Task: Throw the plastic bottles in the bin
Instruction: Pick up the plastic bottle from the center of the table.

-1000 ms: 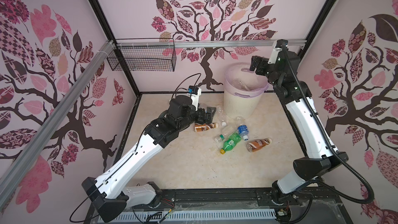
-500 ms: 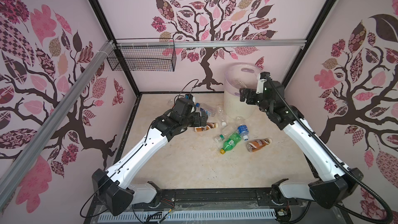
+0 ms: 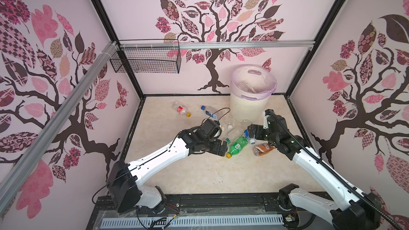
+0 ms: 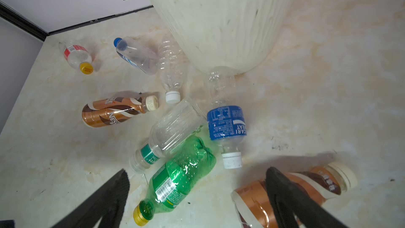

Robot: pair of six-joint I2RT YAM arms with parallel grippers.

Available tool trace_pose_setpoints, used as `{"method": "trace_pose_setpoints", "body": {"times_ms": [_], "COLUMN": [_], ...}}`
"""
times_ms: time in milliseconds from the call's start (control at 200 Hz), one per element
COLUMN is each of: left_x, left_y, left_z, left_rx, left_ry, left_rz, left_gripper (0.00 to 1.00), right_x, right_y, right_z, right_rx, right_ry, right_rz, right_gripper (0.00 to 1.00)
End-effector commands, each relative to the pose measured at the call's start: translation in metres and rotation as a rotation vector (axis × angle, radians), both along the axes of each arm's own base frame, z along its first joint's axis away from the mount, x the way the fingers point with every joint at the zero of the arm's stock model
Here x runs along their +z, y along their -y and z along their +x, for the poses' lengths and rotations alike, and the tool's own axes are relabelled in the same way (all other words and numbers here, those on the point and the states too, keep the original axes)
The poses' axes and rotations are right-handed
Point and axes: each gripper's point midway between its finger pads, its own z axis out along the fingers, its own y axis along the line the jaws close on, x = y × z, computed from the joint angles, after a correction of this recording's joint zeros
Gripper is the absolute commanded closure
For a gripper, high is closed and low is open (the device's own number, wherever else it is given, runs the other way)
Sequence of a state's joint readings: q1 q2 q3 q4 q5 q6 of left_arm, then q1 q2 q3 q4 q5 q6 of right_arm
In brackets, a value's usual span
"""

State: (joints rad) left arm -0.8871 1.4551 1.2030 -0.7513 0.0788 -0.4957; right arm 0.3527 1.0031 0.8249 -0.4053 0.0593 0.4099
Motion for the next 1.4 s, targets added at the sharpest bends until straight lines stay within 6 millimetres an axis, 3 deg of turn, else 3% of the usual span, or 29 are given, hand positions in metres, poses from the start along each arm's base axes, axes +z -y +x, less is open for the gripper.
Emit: {"method": "trace_pose_setpoints", "body": {"times_ms": [0,110,250,495,801,946,1126,1396], "left_x": [-0.018,-0.028,-0.042,-0.069,-0.076,-0.083,-0.093,-0.116], "left_y": [0.012,0.025,0.041,0.065,0.084,0.096,0.107,0.113], "left_z": [0.005,0.012,0.023,0.03,0.047,0.05,0.053,0.051], "left_rx": [-0.002,-0.006,0.0,-0.006,0.003,-0.006,-0.02,-0.03], "left_ry": [0.007,-0.005,-0.003,0.04,0.084,0.076,0.074,0.037], "left_rz": [0.015,0.021,0.03,0.105,0.096,0.095,0.086,0.095], "left_gripper": [0.02,0.02,0.02,0.02,0.03,0.05,0.1,0.26], "right_x": [0.013,0.009,0.006,0.02,0.025,0.027,0.028,0.029], "right_y": [0.01,0.023,0.02,0.017,0.03,0.034,0.033,0.031], "right_z": [-0.014,-0.022,-0.026,-0.028,-0.024,-0.022,-0.02,-0.014], "right_rx": [-0.054,-0.092,-0.077,-0.069,-0.083,-0.096,-0.092,-0.088], "right_ry": [0.049,0.051,0.007,0.03,0.014,0.014,0.011,-0.001], "right_rz": [0.172,0.158,0.16,0.204,0.414,0.403,0.405,0.415], "right_gripper": [0.01,0.0,0.01,0.01,0.0,0.0,0.0,0.0]}}
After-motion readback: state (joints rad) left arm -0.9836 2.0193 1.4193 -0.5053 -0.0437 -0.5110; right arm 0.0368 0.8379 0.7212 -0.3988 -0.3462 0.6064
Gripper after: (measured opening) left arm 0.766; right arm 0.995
